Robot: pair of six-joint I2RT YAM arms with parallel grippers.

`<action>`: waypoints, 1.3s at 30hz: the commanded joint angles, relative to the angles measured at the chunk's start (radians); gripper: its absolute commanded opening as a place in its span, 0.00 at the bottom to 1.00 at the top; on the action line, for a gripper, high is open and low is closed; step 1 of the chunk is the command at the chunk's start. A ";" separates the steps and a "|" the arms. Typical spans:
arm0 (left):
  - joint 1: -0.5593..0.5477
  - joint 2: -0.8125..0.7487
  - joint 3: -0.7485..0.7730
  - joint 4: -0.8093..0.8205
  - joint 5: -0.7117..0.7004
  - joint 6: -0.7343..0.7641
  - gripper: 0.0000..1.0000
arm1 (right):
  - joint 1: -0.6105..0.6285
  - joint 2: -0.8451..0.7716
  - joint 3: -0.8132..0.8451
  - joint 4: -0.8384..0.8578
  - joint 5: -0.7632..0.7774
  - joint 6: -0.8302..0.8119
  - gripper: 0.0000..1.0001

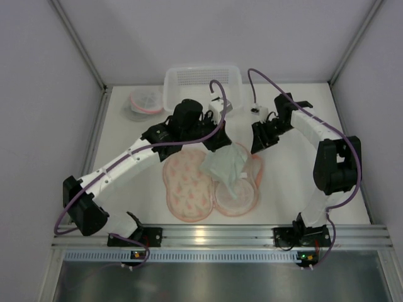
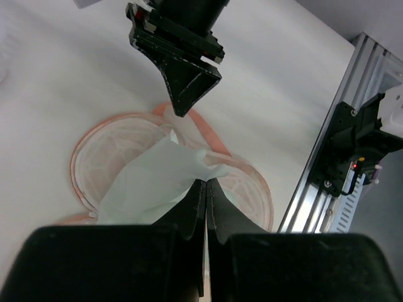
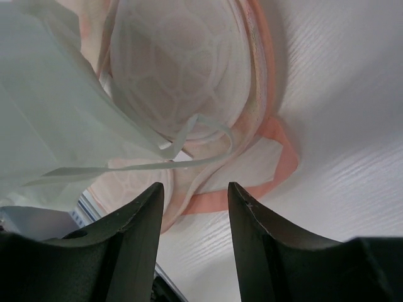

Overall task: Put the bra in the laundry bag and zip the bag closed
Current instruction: Adjust the bra in the laundry bag.

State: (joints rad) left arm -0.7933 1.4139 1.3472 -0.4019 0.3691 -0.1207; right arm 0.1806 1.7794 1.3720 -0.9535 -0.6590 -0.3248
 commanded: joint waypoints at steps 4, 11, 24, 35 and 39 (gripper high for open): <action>-0.006 -0.004 0.082 0.109 -0.071 -0.154 0.00 | -0.047 -0.031 0.039 0.004 -0.036 0.017 0.46; -0.009 0.026 0.131 0.123 -0.108 -0.234 0.00 | -0.073 -0.020 0.056 -0.013 -0.034 -0.003 0.46; -0.018 0.054 0.188 0.123 -0.162 -0.278 0.00 | -0.087 -0.009 0.062 -0.019 -0.039 -0.026 0.46; -0.027 0.037 0.148 0.129 -0.095 -0.260 0.00 | -0.090 -0.002 0.056 -0.019 -0.048 -0.026 0.46; -0.030 0.030 0.132 0.129 -0.091 -0.260 0.00 | -0.089 -0.002 0.053 -0.014 -0.051 -0.025 0.46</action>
State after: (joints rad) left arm -0.8177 1.4769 1.4891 -0.3336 0.2550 -0.3759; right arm 0.1017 1.7794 1.3899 -0.9737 -0.6827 -0.3389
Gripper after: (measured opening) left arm 0.012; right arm 0.461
